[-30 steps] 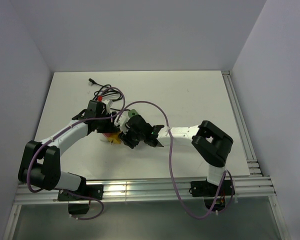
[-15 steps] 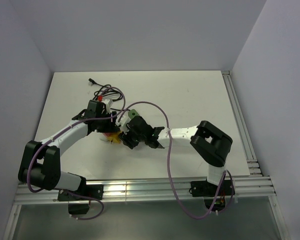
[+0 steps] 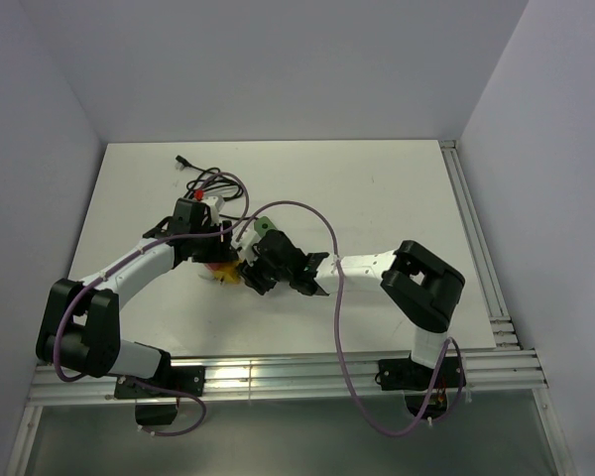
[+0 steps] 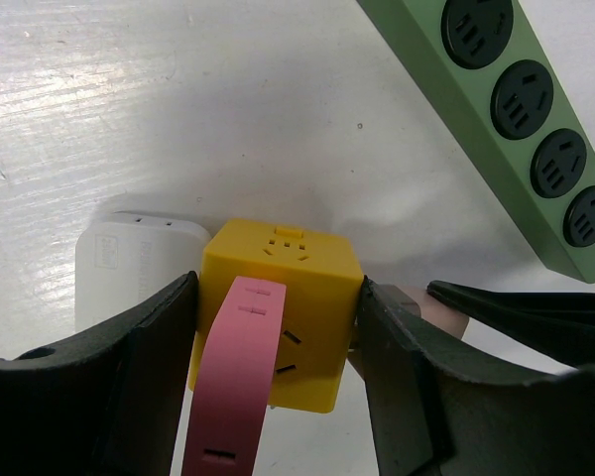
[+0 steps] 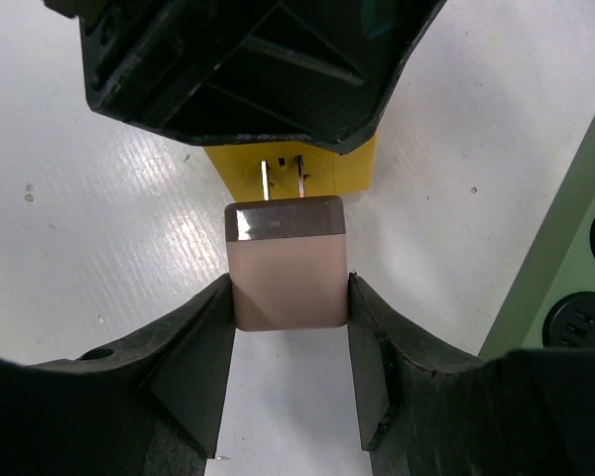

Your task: Insert the plug

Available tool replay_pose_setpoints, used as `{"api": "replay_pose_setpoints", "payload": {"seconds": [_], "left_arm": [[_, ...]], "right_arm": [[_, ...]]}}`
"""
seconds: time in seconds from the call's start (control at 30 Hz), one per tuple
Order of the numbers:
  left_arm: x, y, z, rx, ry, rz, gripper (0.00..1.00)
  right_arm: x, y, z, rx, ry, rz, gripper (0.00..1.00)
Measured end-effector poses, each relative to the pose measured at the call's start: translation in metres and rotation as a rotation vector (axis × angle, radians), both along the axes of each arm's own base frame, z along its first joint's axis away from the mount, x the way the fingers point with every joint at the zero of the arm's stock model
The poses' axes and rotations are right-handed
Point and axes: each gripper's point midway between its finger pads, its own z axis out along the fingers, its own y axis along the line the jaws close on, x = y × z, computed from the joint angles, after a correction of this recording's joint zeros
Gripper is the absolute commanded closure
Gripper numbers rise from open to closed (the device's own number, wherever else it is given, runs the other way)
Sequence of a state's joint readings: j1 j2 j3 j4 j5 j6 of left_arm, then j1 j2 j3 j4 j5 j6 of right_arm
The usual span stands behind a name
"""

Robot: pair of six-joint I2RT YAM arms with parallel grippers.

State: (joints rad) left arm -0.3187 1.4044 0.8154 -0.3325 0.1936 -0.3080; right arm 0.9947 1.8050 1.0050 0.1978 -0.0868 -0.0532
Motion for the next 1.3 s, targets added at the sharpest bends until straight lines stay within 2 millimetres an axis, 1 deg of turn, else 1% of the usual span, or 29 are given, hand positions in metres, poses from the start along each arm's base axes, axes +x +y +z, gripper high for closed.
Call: {"api": "replay_pose_setpoints", "payload": {"seconds": [0.73,0.87,1.07,1.3], "left_arm": [[0.001,-0.003,0.001,-0.003,-0.007,-0.007,1.0],[0.001,-0.004,0.001,-0.004,-0.009,-0.01,1.0],[0.001,-0.003,0.001,-0.002,-0.012,-0.008,1.0],[0.002,-0.002,0.001,0.004,-0.016,-0.004,1.0]], "right_arm": [[0.002,-0.003,0.004,-0.013,-0.017,-0.001,1.0],[0.002,-0.004,0.008,-0.011,-0.022,-0.001,1.0],[0.003,-0.001,0.019,0.011,-0.035,0.0,1.0],[0.005,0.004,0.022,0.02,-0.037,0.003,1.0]]}}
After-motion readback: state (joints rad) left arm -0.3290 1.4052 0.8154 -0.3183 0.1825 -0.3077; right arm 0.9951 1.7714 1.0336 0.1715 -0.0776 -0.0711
